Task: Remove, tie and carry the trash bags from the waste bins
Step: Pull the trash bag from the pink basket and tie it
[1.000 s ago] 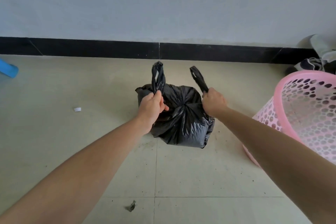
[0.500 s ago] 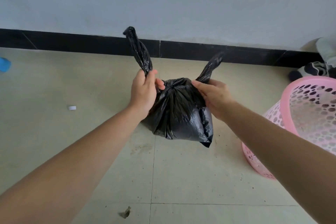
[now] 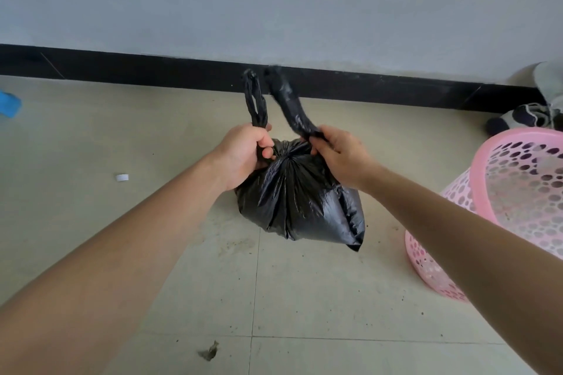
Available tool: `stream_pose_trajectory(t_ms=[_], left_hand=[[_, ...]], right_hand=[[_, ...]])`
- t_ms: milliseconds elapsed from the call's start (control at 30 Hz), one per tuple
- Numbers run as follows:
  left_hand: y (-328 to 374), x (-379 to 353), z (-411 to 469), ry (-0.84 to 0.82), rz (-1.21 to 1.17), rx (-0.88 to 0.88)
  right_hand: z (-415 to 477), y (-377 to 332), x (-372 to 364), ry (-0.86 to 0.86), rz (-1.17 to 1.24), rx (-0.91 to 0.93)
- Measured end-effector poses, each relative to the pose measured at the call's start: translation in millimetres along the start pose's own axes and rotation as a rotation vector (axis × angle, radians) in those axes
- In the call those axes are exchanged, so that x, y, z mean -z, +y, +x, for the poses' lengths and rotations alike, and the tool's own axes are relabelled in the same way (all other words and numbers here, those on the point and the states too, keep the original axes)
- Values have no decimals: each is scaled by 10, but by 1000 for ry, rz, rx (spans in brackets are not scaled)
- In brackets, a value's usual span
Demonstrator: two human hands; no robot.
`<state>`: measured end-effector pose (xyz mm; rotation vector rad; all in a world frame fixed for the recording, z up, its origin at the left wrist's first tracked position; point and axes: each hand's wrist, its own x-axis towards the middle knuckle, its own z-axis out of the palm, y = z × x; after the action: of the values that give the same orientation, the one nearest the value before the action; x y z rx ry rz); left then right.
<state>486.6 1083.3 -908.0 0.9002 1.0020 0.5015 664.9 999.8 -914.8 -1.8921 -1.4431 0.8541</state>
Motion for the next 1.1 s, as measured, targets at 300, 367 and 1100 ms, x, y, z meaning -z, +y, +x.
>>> stream_pose_trajectory(t_ms=[300,367,1100], left_hand=[[-17,80,-36,-157,202,-20],[-20,68,-46,-96,109,1],[-7,95,-179,-378,307,-7]], right_hand=[[-14,-153,76,-285,-223,41],[-25,-104,79,-240,-110,-33],[17,-371,174,-5,865,-220]])
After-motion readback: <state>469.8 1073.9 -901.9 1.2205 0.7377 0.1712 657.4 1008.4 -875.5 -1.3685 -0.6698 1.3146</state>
